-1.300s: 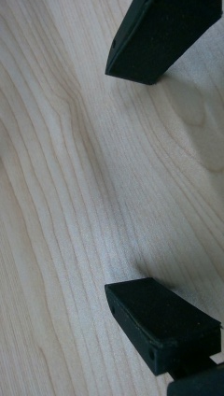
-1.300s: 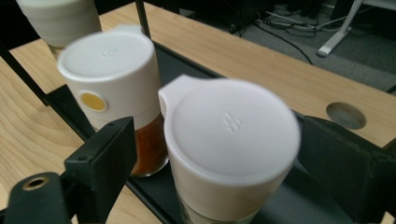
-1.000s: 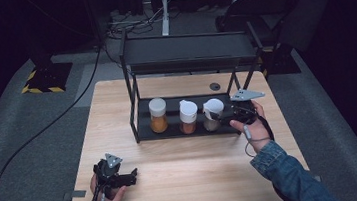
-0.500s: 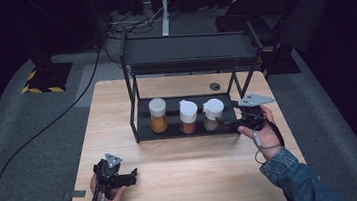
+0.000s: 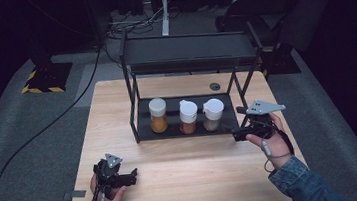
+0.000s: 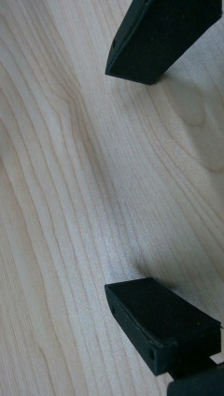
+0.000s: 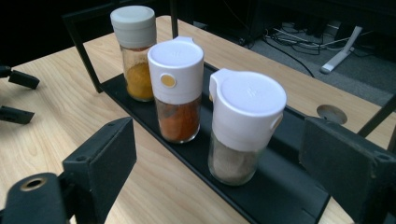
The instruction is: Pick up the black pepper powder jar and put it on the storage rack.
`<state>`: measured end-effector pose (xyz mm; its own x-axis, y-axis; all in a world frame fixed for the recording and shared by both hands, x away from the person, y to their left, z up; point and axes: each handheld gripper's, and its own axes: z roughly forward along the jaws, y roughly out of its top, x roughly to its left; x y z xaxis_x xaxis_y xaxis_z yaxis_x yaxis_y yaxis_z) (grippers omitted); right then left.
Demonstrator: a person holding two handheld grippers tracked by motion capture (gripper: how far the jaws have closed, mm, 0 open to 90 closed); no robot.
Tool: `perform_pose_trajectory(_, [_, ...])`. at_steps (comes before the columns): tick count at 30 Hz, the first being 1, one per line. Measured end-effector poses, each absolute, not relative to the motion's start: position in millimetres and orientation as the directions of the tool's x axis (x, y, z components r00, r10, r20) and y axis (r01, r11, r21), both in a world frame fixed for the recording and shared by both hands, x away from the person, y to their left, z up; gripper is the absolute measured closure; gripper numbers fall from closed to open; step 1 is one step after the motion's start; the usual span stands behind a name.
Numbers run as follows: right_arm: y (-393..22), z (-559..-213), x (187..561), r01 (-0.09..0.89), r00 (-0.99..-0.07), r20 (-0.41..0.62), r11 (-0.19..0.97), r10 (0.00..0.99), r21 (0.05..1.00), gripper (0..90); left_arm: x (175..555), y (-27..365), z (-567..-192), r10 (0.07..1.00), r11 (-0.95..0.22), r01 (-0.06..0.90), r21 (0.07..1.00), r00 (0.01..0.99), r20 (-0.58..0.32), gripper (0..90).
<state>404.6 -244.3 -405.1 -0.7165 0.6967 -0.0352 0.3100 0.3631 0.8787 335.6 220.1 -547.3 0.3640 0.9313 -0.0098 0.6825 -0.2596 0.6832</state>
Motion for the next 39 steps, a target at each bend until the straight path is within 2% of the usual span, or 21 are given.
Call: perform_pose_trajectory(39, [-274, -479, 379, 0.431, -0.687, 0.026, 0.378, 0.726, 0.819, 10.6, 336, 220, -547, 0.931, -0.260, 0.682, 0.683, 0.364, -0.009, 0.4])
